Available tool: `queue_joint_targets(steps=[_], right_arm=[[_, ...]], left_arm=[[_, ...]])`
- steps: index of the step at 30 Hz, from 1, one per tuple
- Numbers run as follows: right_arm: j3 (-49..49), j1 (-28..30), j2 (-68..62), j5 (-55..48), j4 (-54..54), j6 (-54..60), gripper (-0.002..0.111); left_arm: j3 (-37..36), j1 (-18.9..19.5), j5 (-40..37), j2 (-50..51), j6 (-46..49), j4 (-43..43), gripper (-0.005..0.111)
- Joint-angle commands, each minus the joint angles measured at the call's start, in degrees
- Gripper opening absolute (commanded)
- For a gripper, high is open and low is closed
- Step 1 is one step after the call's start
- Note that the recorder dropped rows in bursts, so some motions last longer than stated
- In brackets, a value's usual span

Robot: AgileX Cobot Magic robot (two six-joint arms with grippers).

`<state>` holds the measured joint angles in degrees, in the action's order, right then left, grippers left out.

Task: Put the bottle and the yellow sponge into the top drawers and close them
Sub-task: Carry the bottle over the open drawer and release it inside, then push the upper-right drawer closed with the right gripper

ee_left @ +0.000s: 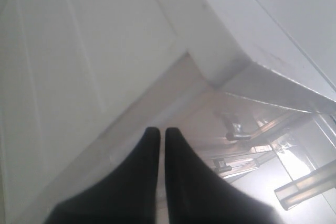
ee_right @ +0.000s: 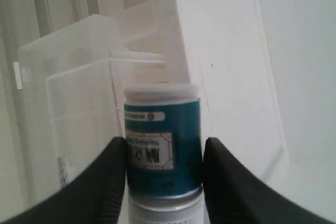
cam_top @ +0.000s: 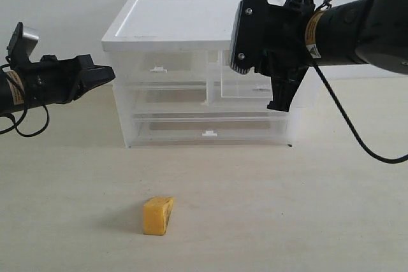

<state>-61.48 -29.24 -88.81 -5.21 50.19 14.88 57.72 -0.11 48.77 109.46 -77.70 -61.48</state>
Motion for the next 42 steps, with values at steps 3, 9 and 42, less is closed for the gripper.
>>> queue_joint_targets(steps=[3,9,42], right_arm=[[-0.4,0.2,0.1,0.7,0.1,-1.8,0.023],[-0.4,0.2,0.1,3.6,0.1,-3.7,0.049],[12.8,0.1,6.8,4.4,-18.4,-44.7,0.000]], left_arm=[[0.3,-0.5,1.3,0.0,0.5,0.5,0.004],[0.3,-0.5,1.3,0.0,0.5,0.5,0.004],[0.3,-0.5,1.3,0.0,0.5,0.0,0.004]])
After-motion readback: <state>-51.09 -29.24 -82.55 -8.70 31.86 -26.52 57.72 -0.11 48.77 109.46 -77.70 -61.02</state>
